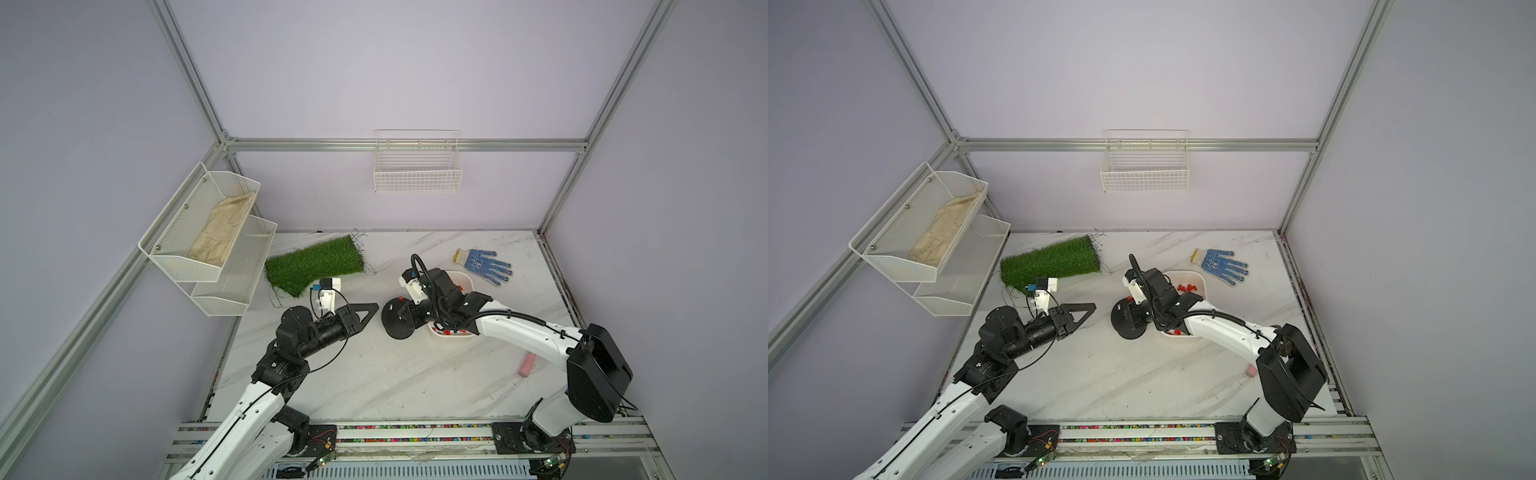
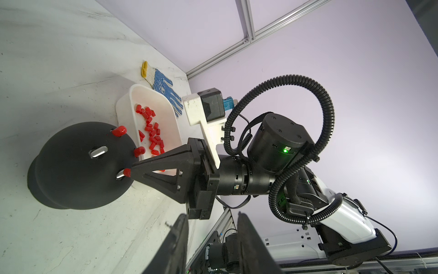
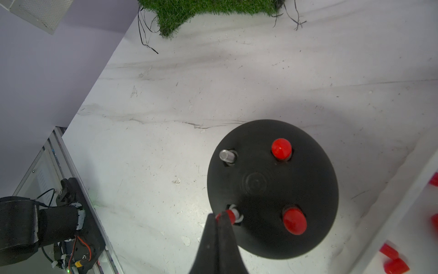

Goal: Cover the protruding screws with screw protection sleeves
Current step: Attach the screw protection sleeve to the screw.

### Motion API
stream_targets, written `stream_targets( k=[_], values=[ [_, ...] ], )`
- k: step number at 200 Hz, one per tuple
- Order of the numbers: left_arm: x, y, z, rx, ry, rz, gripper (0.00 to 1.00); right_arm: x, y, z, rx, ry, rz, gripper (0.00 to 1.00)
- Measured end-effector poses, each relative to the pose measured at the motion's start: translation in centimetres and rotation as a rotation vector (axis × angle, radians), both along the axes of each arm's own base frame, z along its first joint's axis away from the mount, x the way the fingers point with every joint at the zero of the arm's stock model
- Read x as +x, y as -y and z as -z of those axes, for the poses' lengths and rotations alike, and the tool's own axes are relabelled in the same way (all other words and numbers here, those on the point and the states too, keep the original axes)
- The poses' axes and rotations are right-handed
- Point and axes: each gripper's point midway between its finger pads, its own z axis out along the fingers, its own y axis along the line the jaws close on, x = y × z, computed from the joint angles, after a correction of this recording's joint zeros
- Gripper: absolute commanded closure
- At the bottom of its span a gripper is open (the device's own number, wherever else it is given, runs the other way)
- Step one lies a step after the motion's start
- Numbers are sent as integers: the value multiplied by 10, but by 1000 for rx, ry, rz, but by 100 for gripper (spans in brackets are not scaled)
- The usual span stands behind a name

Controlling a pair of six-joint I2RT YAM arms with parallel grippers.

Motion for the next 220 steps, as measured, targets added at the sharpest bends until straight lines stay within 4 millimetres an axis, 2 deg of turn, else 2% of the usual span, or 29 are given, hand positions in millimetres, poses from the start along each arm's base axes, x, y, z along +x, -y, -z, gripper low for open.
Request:
stream_targets(
  k=[220],
  values=[
    [0,-2,-3,-4,10,-6,65,5,5,0,3,-5,38,95]
  ],
)
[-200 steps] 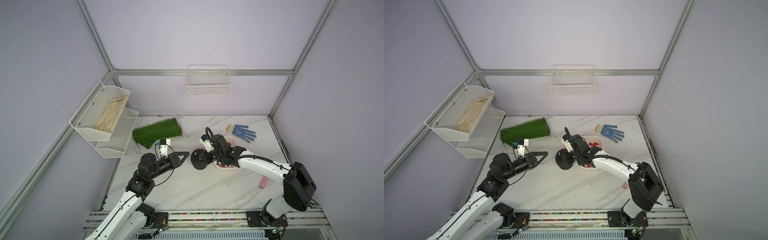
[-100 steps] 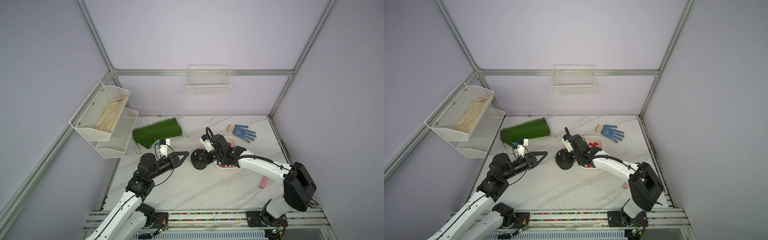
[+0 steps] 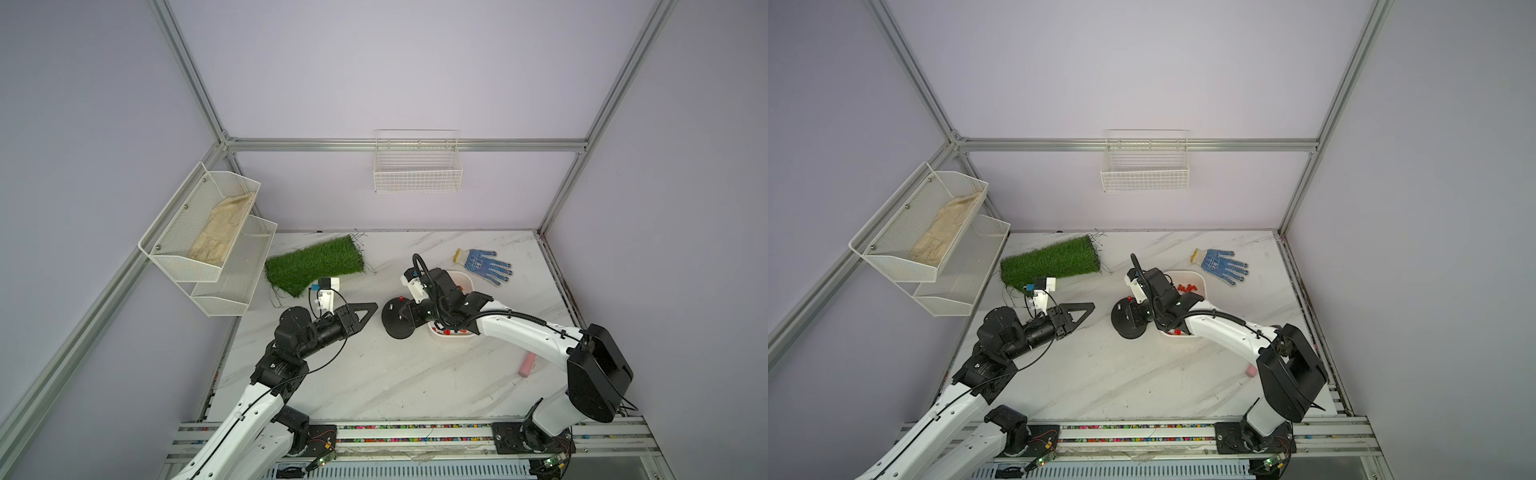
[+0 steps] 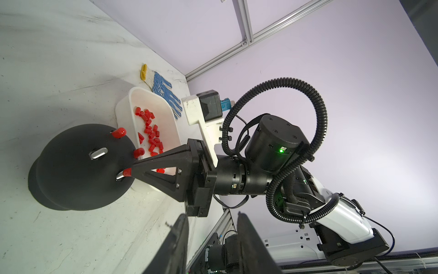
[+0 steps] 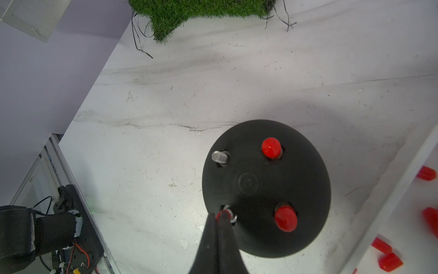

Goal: Cover the protruding screws with screw protection sleeves
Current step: Attach the screw protection sleeve to the screw.

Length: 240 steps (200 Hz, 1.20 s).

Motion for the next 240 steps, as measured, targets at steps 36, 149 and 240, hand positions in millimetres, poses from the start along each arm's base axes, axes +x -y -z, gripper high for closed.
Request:
stream_targets(
  k=[36,149,240],
  values=[
    [0,0,0,0,0,0,65,1,1,0,2,-5,8,95],
    [0,0,-1,-2,4,0,65,11,-3,1,-20,-42,42,95],
    [0,0,-1,-2,4,0,65,12,-2,1,-41,-89,70,94]
  ],
)
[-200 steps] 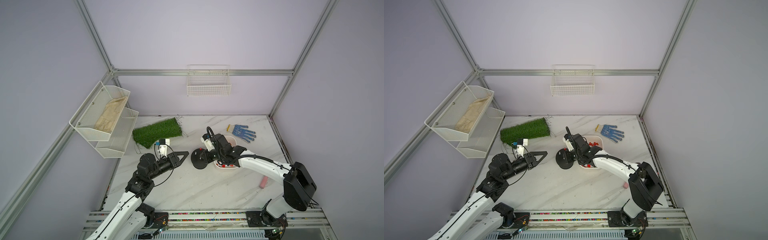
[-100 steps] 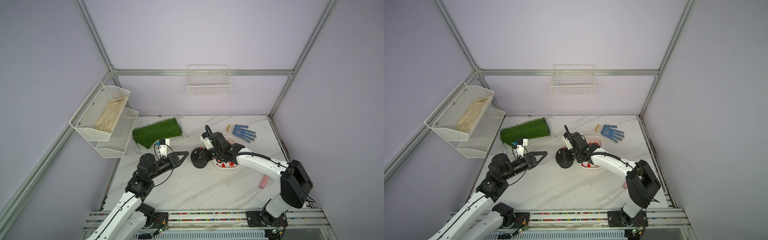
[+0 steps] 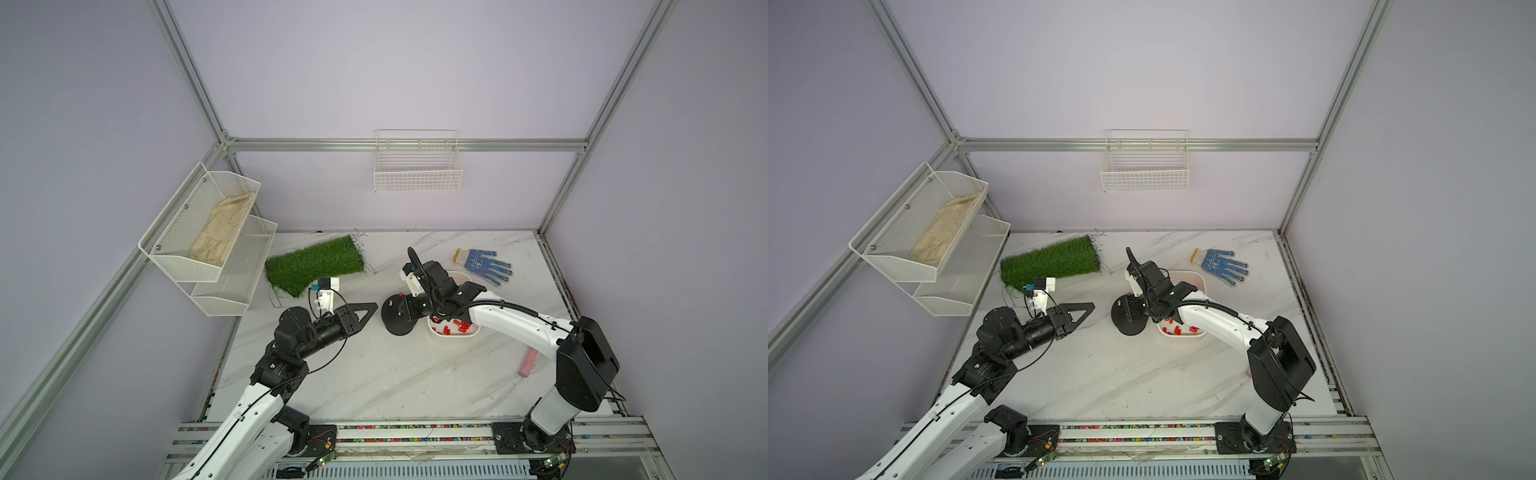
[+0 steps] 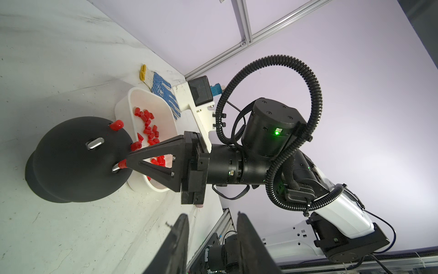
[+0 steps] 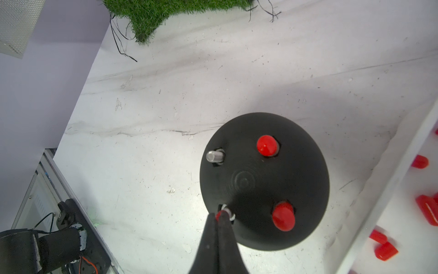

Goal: Cover the protruding screws with screw protection sleeves
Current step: Attach the screw protection sleeve to the screw.

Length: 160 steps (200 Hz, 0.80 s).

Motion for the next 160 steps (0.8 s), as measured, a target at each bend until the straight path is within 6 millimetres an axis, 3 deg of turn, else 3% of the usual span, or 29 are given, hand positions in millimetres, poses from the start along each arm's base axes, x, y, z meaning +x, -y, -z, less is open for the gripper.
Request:
stream_targets(
  k=[160],
  values=[
    [0,1,-2,-4,9,3,65,2,-1,5,-27,-51,20,94]
  ],
)
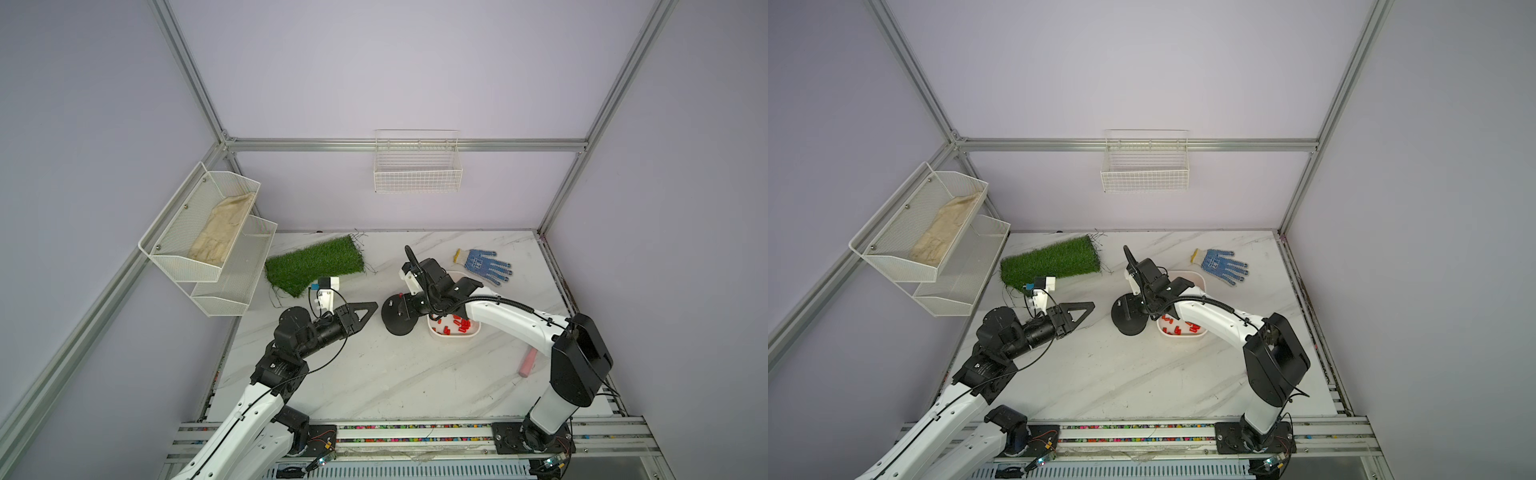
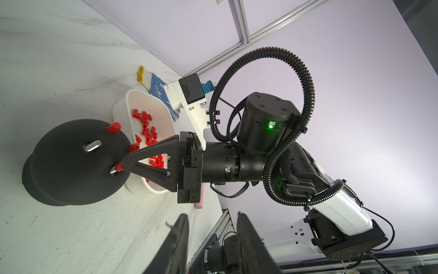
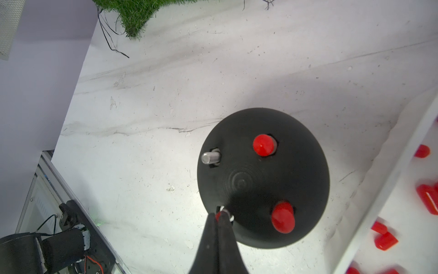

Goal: Cover the protruding screws with screw protection sleeves
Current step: Attach the screw protection sleeve to the screw.

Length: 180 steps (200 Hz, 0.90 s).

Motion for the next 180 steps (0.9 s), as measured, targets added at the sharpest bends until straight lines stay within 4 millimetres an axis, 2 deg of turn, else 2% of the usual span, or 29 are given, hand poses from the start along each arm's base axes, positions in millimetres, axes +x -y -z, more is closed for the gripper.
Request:
stream_targets(
  k=[45,75,180],
  values=[
    [0,0,7,5,-12,0,65,0,0,0,1,-2,3,92],
    [0,0,6,3,-9,0,65,1,0,1,-2,-4,10,82],
    [1,-1,6,2,-9,-6,65,3,3,1,-10,2,21,76]
  ],
)
